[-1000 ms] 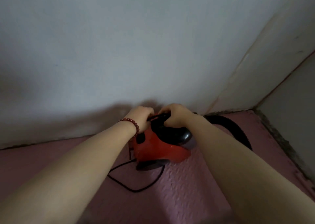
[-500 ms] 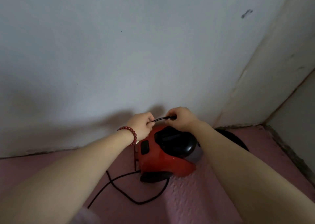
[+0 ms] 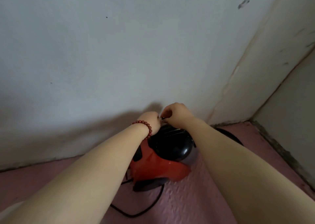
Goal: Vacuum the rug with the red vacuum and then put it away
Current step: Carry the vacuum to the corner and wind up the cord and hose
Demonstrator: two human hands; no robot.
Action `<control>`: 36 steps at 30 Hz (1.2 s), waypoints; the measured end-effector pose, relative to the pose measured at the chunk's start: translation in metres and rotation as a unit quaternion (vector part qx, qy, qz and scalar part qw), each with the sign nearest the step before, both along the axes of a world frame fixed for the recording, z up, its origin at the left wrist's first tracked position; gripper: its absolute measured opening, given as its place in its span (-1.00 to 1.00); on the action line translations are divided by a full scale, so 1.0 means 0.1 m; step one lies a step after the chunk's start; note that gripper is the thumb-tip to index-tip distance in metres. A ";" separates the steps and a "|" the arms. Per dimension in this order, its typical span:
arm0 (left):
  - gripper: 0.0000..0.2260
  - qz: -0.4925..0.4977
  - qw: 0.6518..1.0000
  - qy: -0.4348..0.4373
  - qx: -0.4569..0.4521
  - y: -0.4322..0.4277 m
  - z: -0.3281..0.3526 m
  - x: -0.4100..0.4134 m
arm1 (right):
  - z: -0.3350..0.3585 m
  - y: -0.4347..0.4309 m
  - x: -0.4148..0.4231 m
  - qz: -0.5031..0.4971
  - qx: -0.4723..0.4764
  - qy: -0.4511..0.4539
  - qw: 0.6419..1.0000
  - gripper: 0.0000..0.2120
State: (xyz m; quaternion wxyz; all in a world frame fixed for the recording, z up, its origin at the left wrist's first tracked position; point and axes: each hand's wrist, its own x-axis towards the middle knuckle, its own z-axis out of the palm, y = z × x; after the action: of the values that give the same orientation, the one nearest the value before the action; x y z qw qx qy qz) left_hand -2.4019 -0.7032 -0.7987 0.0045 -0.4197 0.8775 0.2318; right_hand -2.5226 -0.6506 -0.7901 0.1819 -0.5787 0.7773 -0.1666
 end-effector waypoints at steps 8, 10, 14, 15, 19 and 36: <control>-0.59 0.111 0.979 0.173 -0.020 -0.11 0.30 0.22 | -0.08 0.13 -0.26 -0.072 0.068 0.067 0.993 -0.71; -0.56 0.101 0.988 0.110 0.026 -0.09 0.22 0.22 | -0.09 0.11 -0.29 -0.069 0.100 0.078 0.990 -0.71; -0.66 0.020 0.998 -0.011 0.064 -0.06 0.11 0.18 | -0.08 0.08 -0.26 -0.053 0.107 0.069 0.991 -0.71; -0.70 0.008 0.998 -0.016 0.065 -0.04 0.10 0.17 | -0.09 0.08 -0.25 -0.054 0.099 0.062 0.992 -0.73; -0.76 -0.013 0.997 0.018 0.080 0.06 0.10 0.10 | -0.11 0.10 -0.27 -0.069 0.061 0.024 0.995 -0.81; -0.79 -0.004 0.999 -0.040 0.007 0.04 0.00 0.08 | -0.10 0.18 0.18 0.090 0.193 0.047 0.976 -0.50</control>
State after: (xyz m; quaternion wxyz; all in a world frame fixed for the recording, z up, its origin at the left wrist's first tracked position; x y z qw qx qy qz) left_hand -2.3942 -0.6991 -0.7990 0.0439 -0.4250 0.8767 0.2212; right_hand -2.5049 -0.6331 -0.7996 0.2678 -0.6072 0.7474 0.0312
